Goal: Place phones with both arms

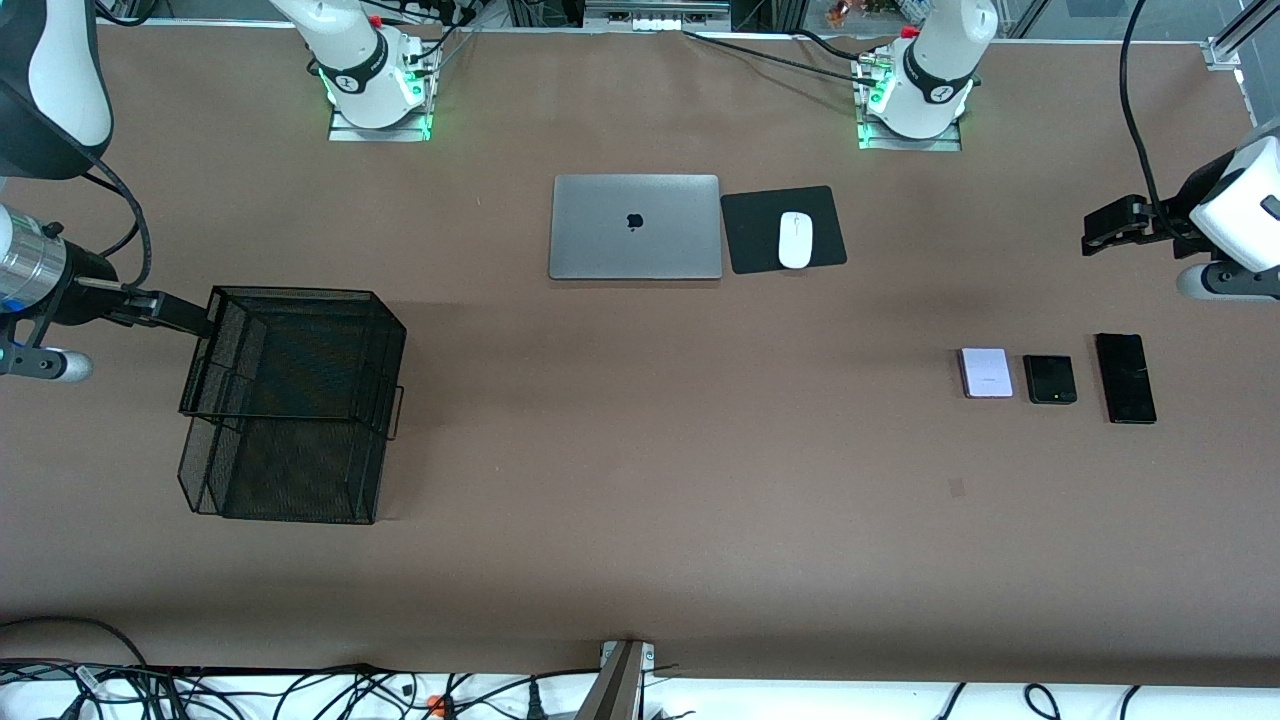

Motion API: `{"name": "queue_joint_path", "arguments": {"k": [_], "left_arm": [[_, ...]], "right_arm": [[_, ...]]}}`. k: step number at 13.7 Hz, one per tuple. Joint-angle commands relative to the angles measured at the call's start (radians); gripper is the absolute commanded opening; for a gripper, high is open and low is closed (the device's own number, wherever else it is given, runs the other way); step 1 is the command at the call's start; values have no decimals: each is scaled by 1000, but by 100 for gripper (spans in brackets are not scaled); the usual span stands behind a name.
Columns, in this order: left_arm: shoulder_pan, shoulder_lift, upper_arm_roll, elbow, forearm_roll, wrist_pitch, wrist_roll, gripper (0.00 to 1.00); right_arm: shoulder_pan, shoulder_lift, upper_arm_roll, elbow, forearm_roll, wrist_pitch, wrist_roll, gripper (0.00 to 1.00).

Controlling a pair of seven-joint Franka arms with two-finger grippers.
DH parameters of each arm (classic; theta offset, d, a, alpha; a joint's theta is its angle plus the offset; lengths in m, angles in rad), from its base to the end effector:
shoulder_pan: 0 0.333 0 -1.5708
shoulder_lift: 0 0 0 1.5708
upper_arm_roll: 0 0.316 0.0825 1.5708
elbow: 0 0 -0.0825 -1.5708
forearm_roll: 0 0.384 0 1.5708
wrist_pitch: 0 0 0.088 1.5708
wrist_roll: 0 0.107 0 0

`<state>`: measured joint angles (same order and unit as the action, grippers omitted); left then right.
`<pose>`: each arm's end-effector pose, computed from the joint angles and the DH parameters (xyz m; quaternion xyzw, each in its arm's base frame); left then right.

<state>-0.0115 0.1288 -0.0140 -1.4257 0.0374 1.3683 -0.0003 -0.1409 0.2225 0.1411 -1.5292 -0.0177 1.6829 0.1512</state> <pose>0.5716 -0.0094 0.6032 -0.9955 0.0105 0.0927 0.0189 0.6228 -0.0096 0.5235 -0.9966 0.0753 0.0337 0.0043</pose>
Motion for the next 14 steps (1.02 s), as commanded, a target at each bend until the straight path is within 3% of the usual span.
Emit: {"name": "queue_joint_path", "arguments": {"k": [1,7,10,12,14], "left_arm": [[-5,-17,17,-13,-45,11,3,100],[-7,-8,14,-27,-25,3,-20,100],[-5,40,14,-76,100,18,6,100],[-4,84,15,-103,142,64,45,100],[31,89,16,-212,144,205,59,100]], "right_arm": [[-2,-22,5,-3,-7,-19,28,100],[-3,-22,5,-2,-7,-26,25,100],[-2,-22,5,-3,-8,-29,25,100],[-3,-22,5,-5,-8,-31,24,100],[-3,-22,5,-5,-8,-31,24,100]]}}
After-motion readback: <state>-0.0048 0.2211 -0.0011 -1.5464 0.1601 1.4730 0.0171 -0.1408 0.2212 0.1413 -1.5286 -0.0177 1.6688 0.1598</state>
